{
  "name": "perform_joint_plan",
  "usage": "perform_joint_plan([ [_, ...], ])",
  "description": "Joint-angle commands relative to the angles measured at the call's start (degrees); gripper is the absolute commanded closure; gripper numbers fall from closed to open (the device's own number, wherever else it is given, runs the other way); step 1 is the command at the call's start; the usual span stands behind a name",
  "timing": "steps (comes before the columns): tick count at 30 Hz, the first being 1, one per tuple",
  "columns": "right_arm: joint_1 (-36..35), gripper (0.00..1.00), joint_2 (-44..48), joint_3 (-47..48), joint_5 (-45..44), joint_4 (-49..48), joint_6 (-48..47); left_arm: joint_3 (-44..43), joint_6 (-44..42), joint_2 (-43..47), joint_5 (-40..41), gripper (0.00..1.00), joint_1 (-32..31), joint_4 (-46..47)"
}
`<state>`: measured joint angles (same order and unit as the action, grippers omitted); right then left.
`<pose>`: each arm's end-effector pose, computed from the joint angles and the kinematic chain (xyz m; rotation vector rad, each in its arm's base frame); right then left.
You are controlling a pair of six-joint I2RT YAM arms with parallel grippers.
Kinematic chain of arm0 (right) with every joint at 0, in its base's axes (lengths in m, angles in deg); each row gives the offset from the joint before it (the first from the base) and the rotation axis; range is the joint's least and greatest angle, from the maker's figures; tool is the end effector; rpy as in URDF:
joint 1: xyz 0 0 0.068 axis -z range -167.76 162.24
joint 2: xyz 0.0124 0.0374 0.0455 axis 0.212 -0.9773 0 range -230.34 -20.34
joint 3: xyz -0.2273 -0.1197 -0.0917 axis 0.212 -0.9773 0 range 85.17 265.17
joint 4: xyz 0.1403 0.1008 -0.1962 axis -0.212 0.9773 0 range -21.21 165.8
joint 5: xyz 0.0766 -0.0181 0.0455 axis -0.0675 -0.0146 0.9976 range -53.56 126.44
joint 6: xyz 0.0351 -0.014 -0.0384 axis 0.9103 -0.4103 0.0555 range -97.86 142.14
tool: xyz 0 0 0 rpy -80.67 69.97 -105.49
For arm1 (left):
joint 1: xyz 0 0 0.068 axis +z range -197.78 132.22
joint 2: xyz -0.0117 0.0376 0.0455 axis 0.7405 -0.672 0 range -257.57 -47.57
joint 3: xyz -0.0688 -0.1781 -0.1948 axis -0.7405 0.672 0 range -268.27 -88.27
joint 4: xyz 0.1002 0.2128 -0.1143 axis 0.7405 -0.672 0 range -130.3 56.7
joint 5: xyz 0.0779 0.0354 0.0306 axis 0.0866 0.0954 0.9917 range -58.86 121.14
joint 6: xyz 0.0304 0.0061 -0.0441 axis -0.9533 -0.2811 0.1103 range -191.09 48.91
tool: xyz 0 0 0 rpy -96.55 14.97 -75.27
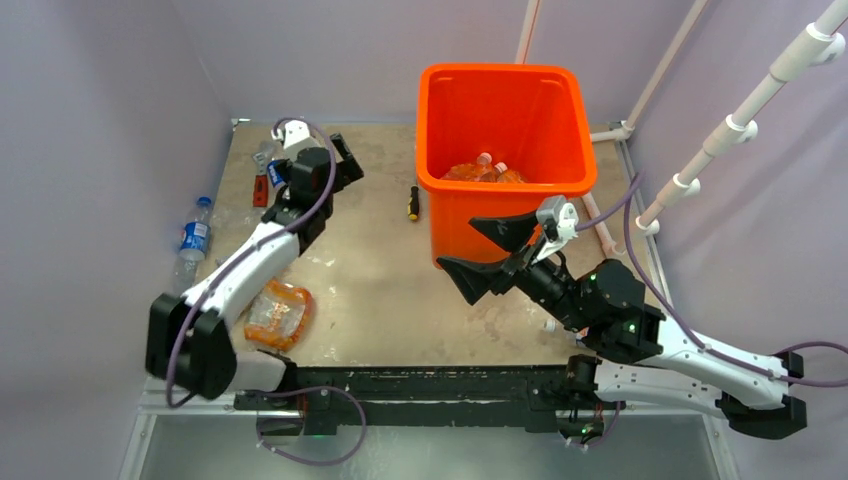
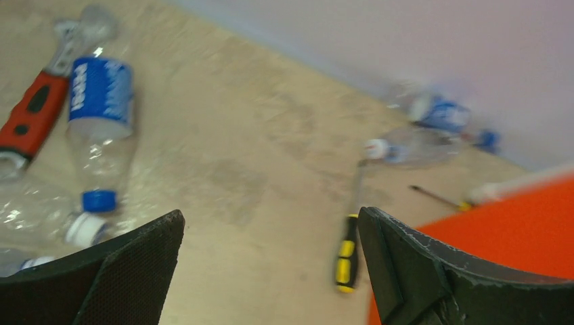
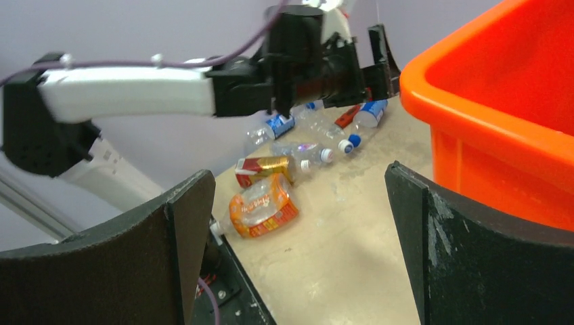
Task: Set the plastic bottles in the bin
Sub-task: Pick up the plastic bottle from the corner of the board.
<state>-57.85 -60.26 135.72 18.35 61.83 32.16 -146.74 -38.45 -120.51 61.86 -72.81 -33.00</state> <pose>0.0615 0.1374 0.4197 -0.4106 1.2815 0.9957 0.2761 -0.1088 0.3371 -0.4895 1.7206 -0.2362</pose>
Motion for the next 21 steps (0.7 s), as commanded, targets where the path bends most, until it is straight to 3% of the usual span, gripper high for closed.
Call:
perform_joint_plan([
  [1, -0.23, 0.02, -0.22, 1.06, 1.69, -2.81, 0.70, -5.74, 3.78, -8.85, -8.13, 0.01, 7.71, 0.45],
  [4, -0.23, 0.02, 0.34, 2.04, 1.25, -0.81, 0.55, -12.91, -2.34, -18.56, -13.13, 0.01, 9.91, 3.41],
  [9, -0.23, 0.02, 2.08, 2.53, 0.05, 2.90, -0.01, -23.72, -13.14, -33.56, -39.88, 0.13, 13.49, 8.43],
  [13, -0.23, 0.02, 3.09, 2.04, -0.72, 3.96, -1.44, -28.71, -18.32, -41.34, -50.58, 0.14, 13.50, 11.26],
  [19, -0.23, 0.02, 3.33, 1.02, 1.09, 4.67, -2.79, -31.09, -16.62, -51.17, -69.21, 0.16, 13.26, 28.11],
  [21, -0.23, 0.02, 3.48, 0.19, 1.23, 4.40, -2.81, -32.29, -14.80, -54.50, -71.83, 0.16, 13.22, 34.49],
])
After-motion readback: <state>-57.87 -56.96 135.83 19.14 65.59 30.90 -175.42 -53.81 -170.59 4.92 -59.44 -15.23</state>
